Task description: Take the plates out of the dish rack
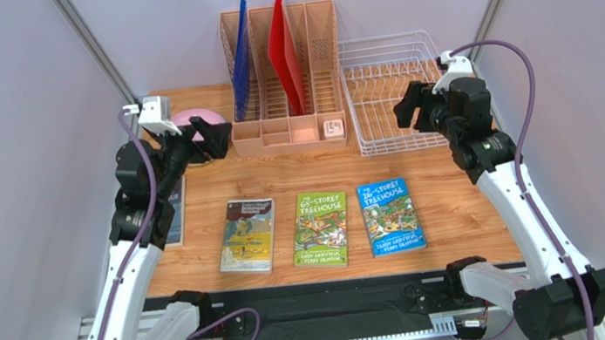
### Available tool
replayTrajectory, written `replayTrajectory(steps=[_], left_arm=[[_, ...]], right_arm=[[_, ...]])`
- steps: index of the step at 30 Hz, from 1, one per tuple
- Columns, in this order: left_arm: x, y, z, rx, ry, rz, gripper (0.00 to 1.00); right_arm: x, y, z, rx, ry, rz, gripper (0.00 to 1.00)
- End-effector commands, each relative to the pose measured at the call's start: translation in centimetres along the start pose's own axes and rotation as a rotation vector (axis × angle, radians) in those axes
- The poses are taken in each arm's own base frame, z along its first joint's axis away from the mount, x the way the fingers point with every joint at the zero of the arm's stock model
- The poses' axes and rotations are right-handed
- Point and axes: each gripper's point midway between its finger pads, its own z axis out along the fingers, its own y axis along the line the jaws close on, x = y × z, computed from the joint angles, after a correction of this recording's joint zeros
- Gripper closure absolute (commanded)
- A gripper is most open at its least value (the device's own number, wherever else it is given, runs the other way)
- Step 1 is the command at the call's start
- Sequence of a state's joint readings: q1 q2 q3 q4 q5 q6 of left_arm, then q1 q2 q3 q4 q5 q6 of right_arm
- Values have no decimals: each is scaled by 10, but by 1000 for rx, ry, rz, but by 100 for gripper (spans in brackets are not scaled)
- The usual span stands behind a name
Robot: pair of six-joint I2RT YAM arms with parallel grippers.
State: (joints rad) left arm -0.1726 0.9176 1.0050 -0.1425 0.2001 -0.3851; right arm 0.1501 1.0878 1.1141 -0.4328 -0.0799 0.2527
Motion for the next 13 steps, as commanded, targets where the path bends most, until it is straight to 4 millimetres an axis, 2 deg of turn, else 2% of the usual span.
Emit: replayTrajectory(steps=[1,7,13], left_arm=[[10,-7,-24,-5,1,142,0],[2,-10,-37,-5,-47,211,0],[-3,-11,-39,-9,-70,231,0]], right_arm=[[-13,-26,-24,185,-102,-50,25],[-16,-31,-39,246,-149,-54,25],[-12,-33,-38,259,-153,-66,25]])
